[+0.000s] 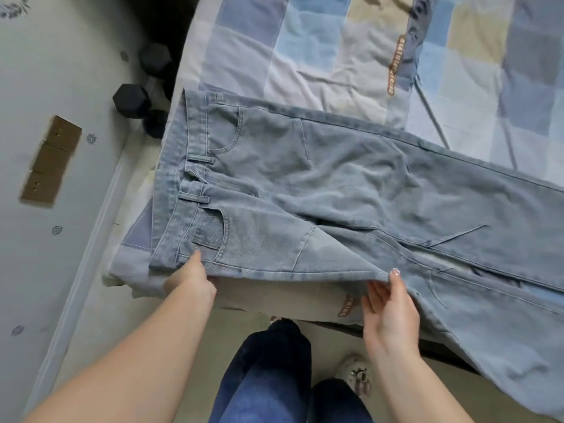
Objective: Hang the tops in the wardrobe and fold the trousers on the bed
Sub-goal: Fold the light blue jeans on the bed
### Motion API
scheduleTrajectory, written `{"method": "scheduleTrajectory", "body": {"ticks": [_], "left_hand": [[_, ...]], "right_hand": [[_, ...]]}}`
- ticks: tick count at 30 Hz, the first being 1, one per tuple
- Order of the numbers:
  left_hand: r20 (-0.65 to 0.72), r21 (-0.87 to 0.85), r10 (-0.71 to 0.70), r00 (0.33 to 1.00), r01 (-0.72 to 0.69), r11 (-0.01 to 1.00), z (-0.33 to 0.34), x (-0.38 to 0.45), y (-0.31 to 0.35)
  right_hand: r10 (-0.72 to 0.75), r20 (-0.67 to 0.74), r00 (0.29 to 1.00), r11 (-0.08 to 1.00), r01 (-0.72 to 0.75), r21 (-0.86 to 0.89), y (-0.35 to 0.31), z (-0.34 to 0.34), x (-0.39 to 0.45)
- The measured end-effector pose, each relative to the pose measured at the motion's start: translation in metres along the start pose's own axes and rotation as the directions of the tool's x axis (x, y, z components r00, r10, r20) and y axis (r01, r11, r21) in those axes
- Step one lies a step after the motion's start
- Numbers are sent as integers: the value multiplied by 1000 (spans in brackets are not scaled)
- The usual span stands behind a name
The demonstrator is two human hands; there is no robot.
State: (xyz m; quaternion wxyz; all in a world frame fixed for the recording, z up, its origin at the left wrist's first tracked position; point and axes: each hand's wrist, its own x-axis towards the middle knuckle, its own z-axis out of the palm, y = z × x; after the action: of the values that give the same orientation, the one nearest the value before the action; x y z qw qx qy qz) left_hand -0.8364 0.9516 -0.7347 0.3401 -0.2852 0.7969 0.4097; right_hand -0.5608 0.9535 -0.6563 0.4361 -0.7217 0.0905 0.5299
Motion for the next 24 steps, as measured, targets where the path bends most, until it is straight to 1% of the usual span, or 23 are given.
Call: {"method": "scheduleTrajectory", "body": {"ticks": [2,3,6,8,10,14,17,19,21,22,24], "left_hand": [[-117,-82,105,988,-115,990,5,-7,13],[-137,-115,168,976,-185,976,11,-14,24],[-71,-236,352,933,-359,903,32,-45,58],[-53,-294,396,917,-394,871,58,-59,83],[-32,-297,430,902,-420,858,93,-61,105],[35,-209,521,853,-503,838,172,-54,147],[94,-175,575,813,-555,813,230,-39,174],[103,-136,608,787,-594,793,258,-30,182],[101,-50,626,774,-624,780,279,-14,182],[127,-9,605,786,-609,793,285,-4,182],[241,87,532,812,-564,821,293,14,179]], "right_hand": [[-54,-33,998,999,53,-4,-11,14,7],[-84,-44,995,996,84,-14,-16,23,11],[-217,-48,975,975,215,-49,-40,53,27],[-291,-32,956,955,289,-65,-63,81,46],[-359,-23,933,926,353,-133,-86,115,74],[-458,-4,889,846,434,-308,-120,177,136],[-501,47,864,762,467,-448,-136,216,178],[-514,90,853,710,482,-513,-143,236,204],[-490,157,858,661,483,-574,-143,253,230],[-451,206,868,634,474,-610,-140,260,239],[-346,320,882,607,470,-641,-130,268,248]]}}
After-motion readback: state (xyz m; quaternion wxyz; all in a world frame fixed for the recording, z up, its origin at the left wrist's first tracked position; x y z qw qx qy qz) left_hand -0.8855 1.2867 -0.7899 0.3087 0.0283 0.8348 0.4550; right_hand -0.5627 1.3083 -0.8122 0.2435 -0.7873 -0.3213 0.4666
